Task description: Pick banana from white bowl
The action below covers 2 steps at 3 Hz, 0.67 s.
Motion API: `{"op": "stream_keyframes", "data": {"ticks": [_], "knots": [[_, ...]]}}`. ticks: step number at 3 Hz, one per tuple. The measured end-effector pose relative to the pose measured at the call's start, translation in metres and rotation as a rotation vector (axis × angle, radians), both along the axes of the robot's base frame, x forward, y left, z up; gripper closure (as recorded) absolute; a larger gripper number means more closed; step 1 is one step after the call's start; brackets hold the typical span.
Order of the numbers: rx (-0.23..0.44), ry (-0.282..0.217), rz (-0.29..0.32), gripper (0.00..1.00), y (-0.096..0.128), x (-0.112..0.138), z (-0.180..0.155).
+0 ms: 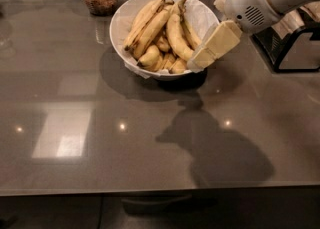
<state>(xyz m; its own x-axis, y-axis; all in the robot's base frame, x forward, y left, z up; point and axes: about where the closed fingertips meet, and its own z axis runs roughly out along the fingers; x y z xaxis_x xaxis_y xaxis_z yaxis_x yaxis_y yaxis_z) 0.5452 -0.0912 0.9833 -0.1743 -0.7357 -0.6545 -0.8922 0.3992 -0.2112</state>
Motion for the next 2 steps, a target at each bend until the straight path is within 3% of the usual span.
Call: {"op": "stream_keyframes", "data": {"ticks": [1,2], "knots": [[0.000,0.000,0.000,0.00,0.0000,0.0000,0.0000],[0.066,-0.031,-0.036,0.00,0.0036,0.0079,-0.0003]]}}
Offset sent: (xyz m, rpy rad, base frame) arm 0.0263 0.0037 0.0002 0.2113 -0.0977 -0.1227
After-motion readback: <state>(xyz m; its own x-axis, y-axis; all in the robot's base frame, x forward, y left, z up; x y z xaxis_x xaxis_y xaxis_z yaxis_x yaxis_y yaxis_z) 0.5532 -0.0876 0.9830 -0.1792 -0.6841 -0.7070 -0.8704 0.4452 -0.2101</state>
